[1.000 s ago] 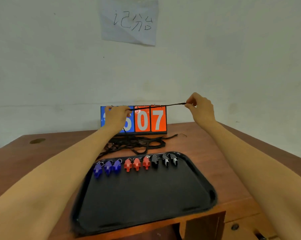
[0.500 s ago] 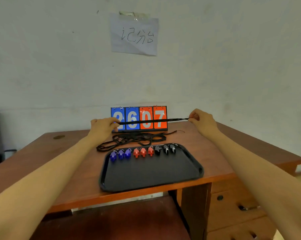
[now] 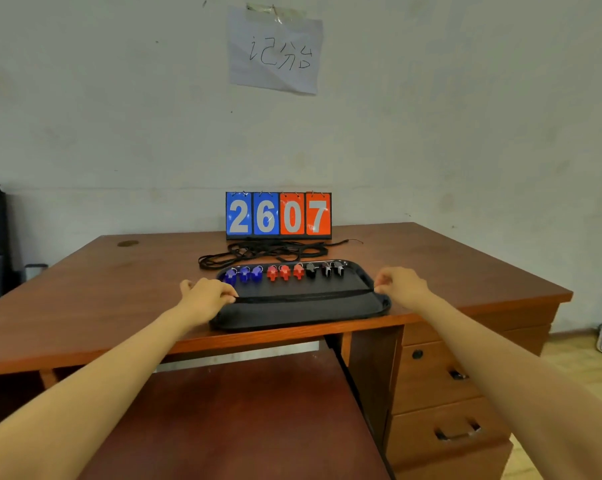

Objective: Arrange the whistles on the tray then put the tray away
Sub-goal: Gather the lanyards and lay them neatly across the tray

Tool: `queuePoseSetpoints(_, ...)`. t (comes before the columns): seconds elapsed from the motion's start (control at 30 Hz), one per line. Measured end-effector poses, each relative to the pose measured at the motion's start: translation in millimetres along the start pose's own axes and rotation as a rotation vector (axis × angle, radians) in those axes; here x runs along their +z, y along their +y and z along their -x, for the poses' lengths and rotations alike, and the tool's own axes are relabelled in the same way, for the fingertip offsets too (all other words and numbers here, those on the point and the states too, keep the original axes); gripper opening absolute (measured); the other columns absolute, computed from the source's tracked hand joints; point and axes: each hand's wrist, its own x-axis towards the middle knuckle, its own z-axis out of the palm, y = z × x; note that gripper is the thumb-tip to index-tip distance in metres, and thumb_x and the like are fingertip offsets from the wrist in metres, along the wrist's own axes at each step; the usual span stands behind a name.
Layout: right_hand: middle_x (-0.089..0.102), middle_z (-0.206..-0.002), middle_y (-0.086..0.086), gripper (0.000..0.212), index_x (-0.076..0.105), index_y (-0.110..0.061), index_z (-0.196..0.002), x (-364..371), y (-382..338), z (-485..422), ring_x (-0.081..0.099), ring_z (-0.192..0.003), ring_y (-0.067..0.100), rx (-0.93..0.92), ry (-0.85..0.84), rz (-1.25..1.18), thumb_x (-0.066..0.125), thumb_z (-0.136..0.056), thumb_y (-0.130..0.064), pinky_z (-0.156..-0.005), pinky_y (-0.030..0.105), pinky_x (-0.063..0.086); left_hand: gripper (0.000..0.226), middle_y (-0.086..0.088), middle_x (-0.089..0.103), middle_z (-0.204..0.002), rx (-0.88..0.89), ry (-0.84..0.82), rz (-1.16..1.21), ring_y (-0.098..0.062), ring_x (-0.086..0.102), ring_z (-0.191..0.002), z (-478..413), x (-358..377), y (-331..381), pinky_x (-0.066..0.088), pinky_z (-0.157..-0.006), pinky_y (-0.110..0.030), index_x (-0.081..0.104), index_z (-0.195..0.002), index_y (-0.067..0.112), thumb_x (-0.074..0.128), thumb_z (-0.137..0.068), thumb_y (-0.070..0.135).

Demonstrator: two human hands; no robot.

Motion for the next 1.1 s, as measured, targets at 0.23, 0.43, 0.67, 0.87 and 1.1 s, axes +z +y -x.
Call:
queuePoseSetpoints(0.23, 0.06, -0.125, 0.003, 0.028, 0.062, -0.028, -0.119, 13.2, 1.6, -4.1, 0.047, -0.123, 0.026, -0.093, 0.012, 0.134, 0.056, -0.092, -0.03, -0.101, 0.048, 0.037, 0.027, 0.004, 0.056, -0.128, 0.038, 0.044, -0.041, -0.021, 0.039, -0.129, -0.7, 6.5, 6.0, 0.011, -0.111, -0.052, 0.062, -0.117, 0.032, 0.048, -0.094, 0.036)
queuePoseSetpoints(0.43, 0.06, -0.127, -0.001, 0.026, 0.063, -0.029, -0.118, 19.3, -8.5, -4.7, 0.043, -0.127, 0.023, -0.159, -0.055, 0.272, 0.053, -0.094, -0.028, -0.109, 0.051, 0.026, 0.025, 0.005, 0.061, -0.124, 0.048, 0.025, -0.053, -0.018, 0.044, -0.126, 8.1, 6.3, 9.1, 0.007, -0.112, -0.051, 0.064, -0.115, 0.032, 0.05, -0.094, 0.034)
queuePoseSetpoints(0.67, 0.065, -0.121, 0.0, 0.023, 0.068, -0.024, -0.11, 23.6, -12.4, -0.6, 0.051, -0.121, 0.023, -0.188, -0.028, 0.244, 0.051, -0.095, -0.019, -0.111, 0.05, 0.021, 0.023, 0.007, 0.064, -0.117, 0.003, 0.09, -0.001, -0.017, 0.048, -0.12, 15.7, 9.8, 7.6, 0.013, -0.111, -0.048, 0.068, -0.11, 0.031, 0.05, -0.094, 0.032)
queuePoseSetpoints(0.87, 0.064, -0.122, 0.0, 0.023, 0.065, -0.024, -0.114, 21.7, -17.6, 0.1, 0.051, -0.121, 0.024, -0.195, -0.02, 0.206, 0.051, -0.095, -0.023, -0.11, 0.049, 0.025, 0.027, 0.003, 0.063, -0.121, 0.026, 0.089, -0.007, -0.019, 0.047, -0.123, 14.1, 9.9, 12.6, 0.009, -0.112, -0.051, 0.064, -0.116, 0.03, 0.052, -0.092, 0.037)
queuePoseSetpoints(1.1, 0.065, -0.121, 0.003, 0.026, 0.063, -0.019, -0.117, 12.3, -50.6, -20.5, 0.059, -0.11, 0.019, -0.284, -0.025, 0.02, 0.056, -0.092, -0.025, -0.099, 0.041, 0.046, 0.028, 0.003, 0.064, -0.117, 0.085, 0.159, 0.09, -0.019, 0.05, -0.118, -16.9, -1.9, 32.2, 0.014, -0.11, -0.046, 0.065, -0.112, 0.03, 0.051, -0.091, 0.042)
